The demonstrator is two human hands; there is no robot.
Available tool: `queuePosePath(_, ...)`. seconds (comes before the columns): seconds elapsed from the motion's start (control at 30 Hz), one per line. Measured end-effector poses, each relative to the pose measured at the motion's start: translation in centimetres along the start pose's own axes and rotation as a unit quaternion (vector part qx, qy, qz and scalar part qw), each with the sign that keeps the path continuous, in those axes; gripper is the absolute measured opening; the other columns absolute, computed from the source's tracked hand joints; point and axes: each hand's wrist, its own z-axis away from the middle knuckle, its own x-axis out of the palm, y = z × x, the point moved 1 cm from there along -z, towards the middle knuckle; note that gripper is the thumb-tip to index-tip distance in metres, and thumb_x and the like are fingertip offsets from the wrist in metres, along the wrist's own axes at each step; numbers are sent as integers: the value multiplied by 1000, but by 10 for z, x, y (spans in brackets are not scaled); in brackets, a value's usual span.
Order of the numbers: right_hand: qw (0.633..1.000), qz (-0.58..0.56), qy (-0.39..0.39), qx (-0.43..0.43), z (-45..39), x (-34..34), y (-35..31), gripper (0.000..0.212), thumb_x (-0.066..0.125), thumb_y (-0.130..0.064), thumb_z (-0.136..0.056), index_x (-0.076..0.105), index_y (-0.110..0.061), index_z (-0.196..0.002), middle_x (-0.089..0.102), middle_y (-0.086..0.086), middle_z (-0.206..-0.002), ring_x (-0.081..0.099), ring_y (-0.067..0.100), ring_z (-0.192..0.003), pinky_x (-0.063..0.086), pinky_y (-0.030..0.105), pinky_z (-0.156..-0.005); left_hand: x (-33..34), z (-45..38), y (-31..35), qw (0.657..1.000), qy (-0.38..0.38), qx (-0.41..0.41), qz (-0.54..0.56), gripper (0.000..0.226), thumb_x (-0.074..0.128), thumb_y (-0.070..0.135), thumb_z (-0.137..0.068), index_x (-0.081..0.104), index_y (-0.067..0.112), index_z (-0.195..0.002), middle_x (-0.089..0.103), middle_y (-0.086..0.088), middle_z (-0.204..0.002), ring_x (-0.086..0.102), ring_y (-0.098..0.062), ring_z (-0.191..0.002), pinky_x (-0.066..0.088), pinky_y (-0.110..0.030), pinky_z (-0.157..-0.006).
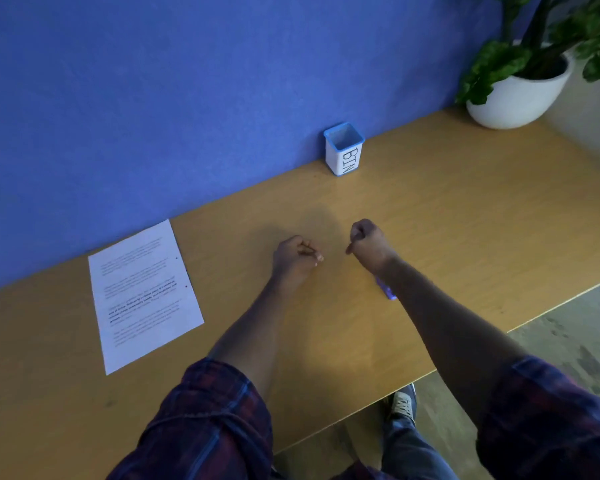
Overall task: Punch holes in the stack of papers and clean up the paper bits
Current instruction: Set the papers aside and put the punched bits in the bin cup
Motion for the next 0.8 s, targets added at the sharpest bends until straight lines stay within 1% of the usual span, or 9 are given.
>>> queuePosePath(0.1, 997, -74, 11, -6, -35, -10, -23, 23, 37, -1, -91, 46, -19, -78, 61, 14, -82, 63, 1, -45, 33, 14, -33, 5, -23, 32, 994, 66, 40, -75, 12, 72, 3, -77, 73, 10, -86, 75, 0, -79, 66, -10, -71, 49, -19, -70)
queuePosePath(0.17, 996, -94, 3, 0, -54, -18, -37, 26, 38, 2, -93, 46, -17, -78, 57, 5, -77, 67, 0, -47, 37, 16, -35, 8, -37, 56, 985, 98, 71, -121, 14, 66, 6, -79, 73, 14, -88, 75, 5, -83, 66, -9, -75, 45, -15, -69)
queuePosePath(0.33, 989, -143, 16, 18, -94, -39, -62, 24, 35, 2, -91, 47, -14, -77, 58, 3, -74, 73, 11, -55, 46, 20, -42, 17, -70, 107, 973, 134, 134, -134, 18, 60, 4, -83, 72, 14, -92, 74, 3, -88, 64, -11, -79, 44, -17, -70)
queuePosePath(0.43, 991, -125, 45, 8, -120, -47, -75, 20, 35, 1, -89, 47, -13, -81, 61, 2, -79, 73, 11, -55, 50, 23, -46, 20, -88, 126, 968, 138, 152, -142, 17, 61, 5, -84, 73, 12, -93, 76, 1, -90, 67, -13, -81, 46, -19, -72)
queuePosePath(0.53, 990, -115, 76, -10, -144, -52, -88, 15, 36, -1, -89, 47, -10, -93, 60, 5, -81, 70, 10, -52, 52, 24, -46, 23, -108, 141, 966, 133, 168, -142, 17, 62, 3, -84, 74, 10, -92, 77, -2, -89, 71, -17, -84, 55, -25, -78)
queuePosePath(0.6, 989, -113, 94, -26, -158, -54, -96, 13, 39, -1, -89, 47, -8, -96, 59, 9, -84, 71, 17, -56, 50, 22, -42, 26, -120, 149, 966, 131, 176, -133, 16, 63, 2, -83, 74, 9, -92, 77, -3, -89, 72, -19, -86, 57, -29, -80)
queuePosePath(0.7, 991, -50, 116, -43, -175, -55, -105, 12, 47, -2, -83, 48, -10, -93, 68, 17, -93, 74, 31, -75, 54, 29, -53, 31, -138, 160, 965, 138, 184, -124, 18, 60, 0, -83, 74, 10, -90, 77, 0, -88, 72, -17, -86, 58, -27, -80)
queuePosePath(0.77, 990, 6, 133, -51, -183, -54, -109, 16, 51, -3, -81, 51, -10, -95, 69, 14, -97, 69, 31, -81, 55, 36, -64, 35, -149, 166, 965, 139, 184, -129, 21, 59, -1, -83, 74, 11, -89, 73, 6, -83, 70, -13, -82, 56, -24, -77)
queuePosePath(0.8, 988, 24, 143, -57, -187, -53, -109, 16, 50, -4, -84, 54, -8, -99, 67, 10, -97, 65, 27, -81, 48, 33, -62, 38, -154, 169, 964, 138, 183, -135, 21, 58, -1, -83, 74, 12, -89, 71, 7, -81, 69, -12, -80, 55, -23, -74)
